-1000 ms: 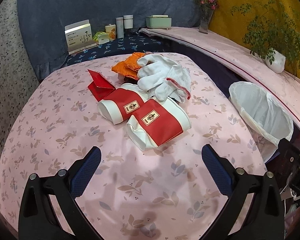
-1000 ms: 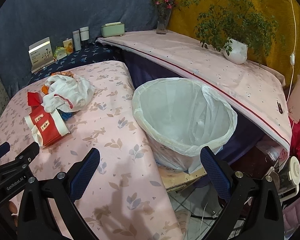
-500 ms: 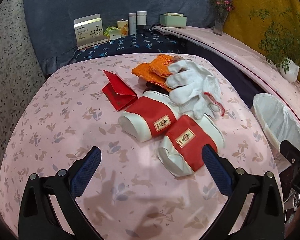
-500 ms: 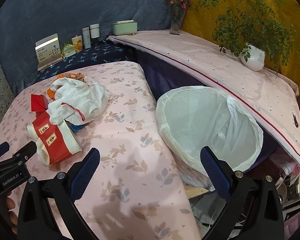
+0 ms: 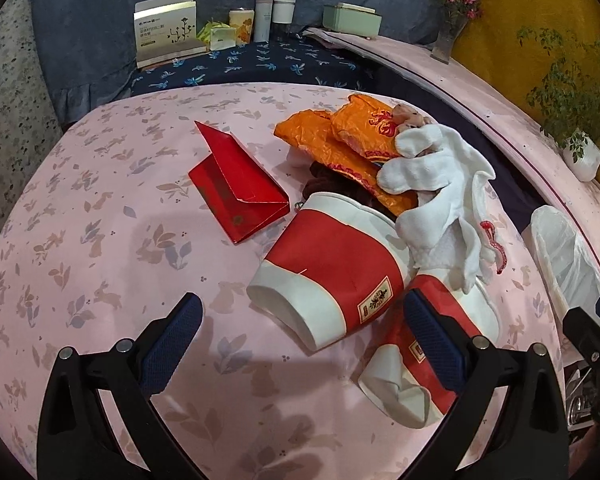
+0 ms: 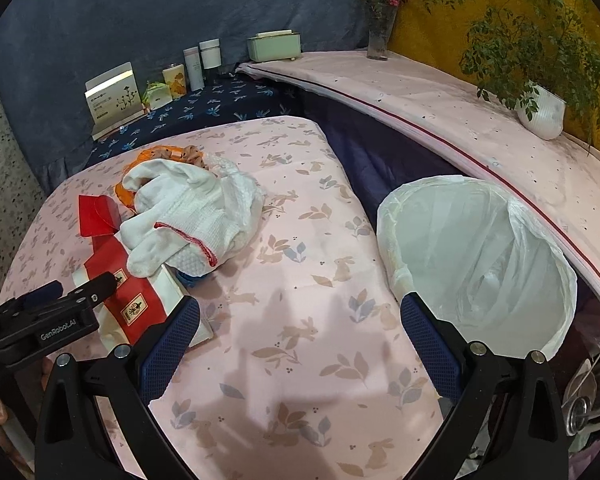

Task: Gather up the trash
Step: 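Lower the left tool and grasp the larger red-and-white paper cup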

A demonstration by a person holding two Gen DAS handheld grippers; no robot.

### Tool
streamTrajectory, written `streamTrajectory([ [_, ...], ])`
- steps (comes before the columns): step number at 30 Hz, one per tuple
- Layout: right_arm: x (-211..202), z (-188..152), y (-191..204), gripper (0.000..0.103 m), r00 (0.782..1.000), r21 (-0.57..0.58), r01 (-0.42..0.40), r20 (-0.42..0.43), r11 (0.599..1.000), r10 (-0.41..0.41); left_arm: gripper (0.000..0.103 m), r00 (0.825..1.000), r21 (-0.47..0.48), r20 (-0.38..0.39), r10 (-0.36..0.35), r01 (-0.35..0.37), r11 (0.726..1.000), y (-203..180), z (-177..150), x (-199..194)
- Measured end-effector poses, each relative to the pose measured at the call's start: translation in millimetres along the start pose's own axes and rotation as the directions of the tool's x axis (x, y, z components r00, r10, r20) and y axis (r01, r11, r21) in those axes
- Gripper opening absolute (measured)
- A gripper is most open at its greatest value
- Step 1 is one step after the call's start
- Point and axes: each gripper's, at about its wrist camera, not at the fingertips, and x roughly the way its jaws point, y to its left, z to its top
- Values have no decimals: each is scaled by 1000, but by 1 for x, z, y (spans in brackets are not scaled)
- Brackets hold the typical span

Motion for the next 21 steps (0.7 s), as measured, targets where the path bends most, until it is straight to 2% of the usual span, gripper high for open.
streamTrajectory([
  [5,7,-4,13,96,1000,-20,-4,-20,1000,4,95,997,-33,-17,-75,74,997,4,3,10],
  [7,10,-5,17,96,1000,-25,-10,-29,1000,9,85,994,-31,-23,-103,102,994,3,3,12],
  [9,11,-6,21,96,999,-32,-15,-33,999,14,68,991,-32,-35,-128,127,991,3,3,14],
  [14,14,-7,31,95,997,-44,-55,-48,997,53,69,989,-46,-26,-145,144,989,8,2,10],
  [17,18,-8,39,87,994,-59,-87,-67,994,83,68,990,-51,-13,-139,138,989,11,1,4],
  [21,25,-9,50,72,987,-72,-138,-94,988,131,68,995,-40,20,-95,96,995,16,0,-8],
])
